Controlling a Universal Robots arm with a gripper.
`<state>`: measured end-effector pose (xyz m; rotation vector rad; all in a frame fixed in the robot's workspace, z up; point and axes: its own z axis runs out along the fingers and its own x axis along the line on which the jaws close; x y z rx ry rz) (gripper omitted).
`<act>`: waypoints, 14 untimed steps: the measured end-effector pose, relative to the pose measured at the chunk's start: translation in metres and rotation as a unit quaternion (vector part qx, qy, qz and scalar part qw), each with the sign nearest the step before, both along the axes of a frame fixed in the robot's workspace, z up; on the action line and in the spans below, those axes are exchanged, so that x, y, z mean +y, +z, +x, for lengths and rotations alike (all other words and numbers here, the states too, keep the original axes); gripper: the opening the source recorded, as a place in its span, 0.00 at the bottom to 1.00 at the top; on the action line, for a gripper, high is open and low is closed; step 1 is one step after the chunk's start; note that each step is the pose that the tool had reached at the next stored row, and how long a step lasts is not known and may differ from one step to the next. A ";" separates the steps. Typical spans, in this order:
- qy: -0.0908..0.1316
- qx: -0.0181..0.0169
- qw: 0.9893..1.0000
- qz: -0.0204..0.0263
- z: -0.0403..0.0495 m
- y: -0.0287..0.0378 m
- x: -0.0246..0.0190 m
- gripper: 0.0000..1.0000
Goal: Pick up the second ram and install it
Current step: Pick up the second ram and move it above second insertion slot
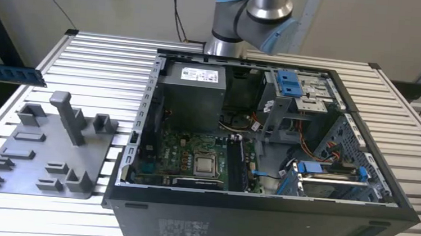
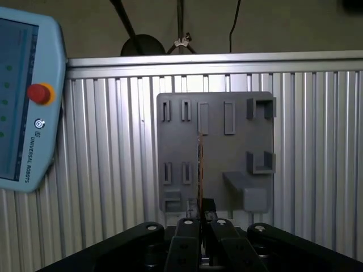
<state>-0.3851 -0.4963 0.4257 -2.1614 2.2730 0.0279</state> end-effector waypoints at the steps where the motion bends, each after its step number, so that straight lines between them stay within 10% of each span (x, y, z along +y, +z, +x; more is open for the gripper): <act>1: 0.000 0.000 1.000 0.000 0.0017 0.0000 0.0000 0.14; 14: 0.000 0.000 1.000 0.000 0.0303 0.0000 0.0000 0.14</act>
